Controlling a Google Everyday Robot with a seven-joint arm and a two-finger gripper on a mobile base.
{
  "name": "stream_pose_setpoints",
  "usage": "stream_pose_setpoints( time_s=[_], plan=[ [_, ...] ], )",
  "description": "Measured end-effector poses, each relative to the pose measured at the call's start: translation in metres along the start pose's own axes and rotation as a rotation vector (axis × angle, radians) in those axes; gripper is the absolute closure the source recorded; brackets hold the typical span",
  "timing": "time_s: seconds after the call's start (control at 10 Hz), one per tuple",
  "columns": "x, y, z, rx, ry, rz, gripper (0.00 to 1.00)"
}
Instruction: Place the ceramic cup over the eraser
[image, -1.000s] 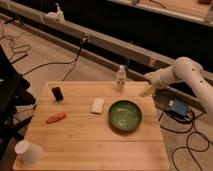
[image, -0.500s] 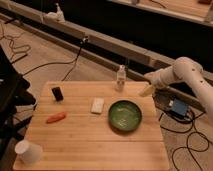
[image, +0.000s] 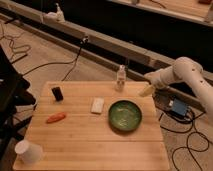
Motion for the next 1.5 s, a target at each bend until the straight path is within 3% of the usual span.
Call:
stream_pose_setpoints(
  time_s=[0.6, 0.8, 0.9, 1.1, 1.2, 1.5],
  plan=[
    [0.000, 0.000, 0.000, 0.001, 0.000, 0.000, 0.20],
    [-0.008, 0.000, 0.002, -0.006, -0.021, 0.002, 0.20],
    [-0.018, 0.003, 0.006, -0.023, -0.048, 0.000, 0.20],
    [-0.048, 0.024, 0.017, -0.100, -0.128, -0.021, 0.20],
    [-0.054, 0.031, 0.019, -0.123, -0.147, -0.031, 0.20],
    [-0.085, 0.079, 0.037, -0.254, -0.212, -0.119, 0.20]
  ],
)
